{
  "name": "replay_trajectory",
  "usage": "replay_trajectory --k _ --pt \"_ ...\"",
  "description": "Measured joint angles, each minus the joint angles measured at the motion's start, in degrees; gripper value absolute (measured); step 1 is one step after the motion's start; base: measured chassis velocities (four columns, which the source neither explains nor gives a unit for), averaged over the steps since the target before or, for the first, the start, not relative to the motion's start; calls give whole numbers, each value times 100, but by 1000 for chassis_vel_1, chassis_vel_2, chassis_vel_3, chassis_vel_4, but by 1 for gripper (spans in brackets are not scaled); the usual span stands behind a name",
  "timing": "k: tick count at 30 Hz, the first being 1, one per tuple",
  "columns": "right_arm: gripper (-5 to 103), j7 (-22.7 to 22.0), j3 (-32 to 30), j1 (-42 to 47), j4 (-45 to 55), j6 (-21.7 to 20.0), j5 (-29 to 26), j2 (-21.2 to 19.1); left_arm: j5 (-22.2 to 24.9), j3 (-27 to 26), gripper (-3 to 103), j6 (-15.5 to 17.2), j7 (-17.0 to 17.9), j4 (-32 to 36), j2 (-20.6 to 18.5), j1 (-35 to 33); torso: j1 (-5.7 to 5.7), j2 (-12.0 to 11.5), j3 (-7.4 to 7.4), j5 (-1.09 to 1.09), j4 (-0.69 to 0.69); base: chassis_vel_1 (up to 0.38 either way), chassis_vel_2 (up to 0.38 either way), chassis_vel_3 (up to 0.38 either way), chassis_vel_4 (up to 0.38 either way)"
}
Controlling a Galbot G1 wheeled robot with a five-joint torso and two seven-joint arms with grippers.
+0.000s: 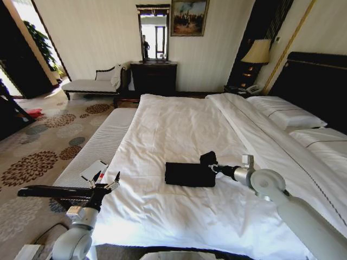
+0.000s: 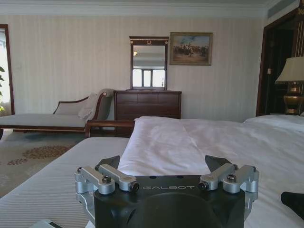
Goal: Fold the clothes on the bed.
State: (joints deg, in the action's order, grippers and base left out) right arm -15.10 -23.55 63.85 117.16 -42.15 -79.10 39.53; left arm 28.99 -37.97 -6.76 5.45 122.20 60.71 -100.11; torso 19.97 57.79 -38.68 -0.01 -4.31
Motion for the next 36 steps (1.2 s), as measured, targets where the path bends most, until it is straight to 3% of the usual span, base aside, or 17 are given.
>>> replay_trajectory --k 18,36 --pt "4 -7 1337 -810 -377 37 244 138 0 0 100 0 -1 0 0 0 0 0 0 0 0 0 0 0 0" --pt "4 -200 1603 -1015 -555 128 151 392 0 0 100 0 -1 0 0 0 0 0 0 0 0 0 0 0 0"
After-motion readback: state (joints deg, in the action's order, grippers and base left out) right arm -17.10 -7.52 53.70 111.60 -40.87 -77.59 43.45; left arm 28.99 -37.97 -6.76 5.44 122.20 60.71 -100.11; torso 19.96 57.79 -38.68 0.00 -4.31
